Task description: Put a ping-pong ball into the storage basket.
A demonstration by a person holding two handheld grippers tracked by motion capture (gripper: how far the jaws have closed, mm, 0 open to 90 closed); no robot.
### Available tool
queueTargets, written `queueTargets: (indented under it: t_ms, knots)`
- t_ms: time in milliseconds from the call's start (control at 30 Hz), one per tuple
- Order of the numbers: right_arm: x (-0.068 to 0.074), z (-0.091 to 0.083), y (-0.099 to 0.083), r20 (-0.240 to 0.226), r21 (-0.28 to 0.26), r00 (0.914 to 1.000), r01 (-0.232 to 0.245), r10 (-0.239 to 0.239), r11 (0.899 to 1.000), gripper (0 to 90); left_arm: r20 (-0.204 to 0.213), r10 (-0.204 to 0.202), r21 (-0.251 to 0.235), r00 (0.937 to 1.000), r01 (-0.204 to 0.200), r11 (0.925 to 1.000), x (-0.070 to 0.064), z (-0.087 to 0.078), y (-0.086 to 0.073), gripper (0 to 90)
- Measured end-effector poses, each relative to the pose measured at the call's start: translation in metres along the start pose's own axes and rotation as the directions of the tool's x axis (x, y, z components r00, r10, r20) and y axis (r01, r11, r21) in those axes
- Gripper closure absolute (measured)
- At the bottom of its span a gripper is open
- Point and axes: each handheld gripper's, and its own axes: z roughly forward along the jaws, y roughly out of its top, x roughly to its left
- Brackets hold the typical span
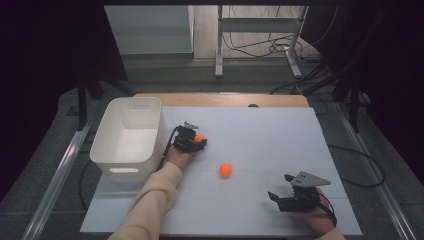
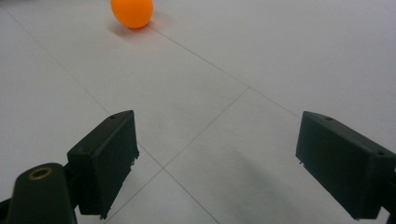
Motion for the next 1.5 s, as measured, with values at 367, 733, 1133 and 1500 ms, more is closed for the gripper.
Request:
queueTargets:
  t_ms: [367,733,1133,1500]
  knots:
    - [0.000,0.001,-0.001,0.002,0.007,1.0000,0.005,-0.005,1.000,13.3,0.009,0.000,-0.005,1.0000,0.000,1.0000,-0.001,-0.003,0.000,50.0]
    - [0.000,0.000,-0.001,0.005,0.014,0.9999,0.011,-0.011,1.000,13.4,0.019,0.021,-0.017,0.9996,-0.020,0.9997,-0.007,-0.009,0.002,50.0]
    - [0.000,0.000,-0.002,0.003,0.019,1.0000,0.008,-0.008,1.000,13.5,0.023,0.011,-0.029,0.9997,-0.010,0.9995,-0.005,-0.016,0.002,49.9]
    - [0.000,0.000,-0.002,0.002,0.018,0.9999,0.012,-0.012,1.000,13.5,0.035,0.027,-0.043,0.9990,-0.025,0.9988,-0.010,-0.022,0.003,49.9]
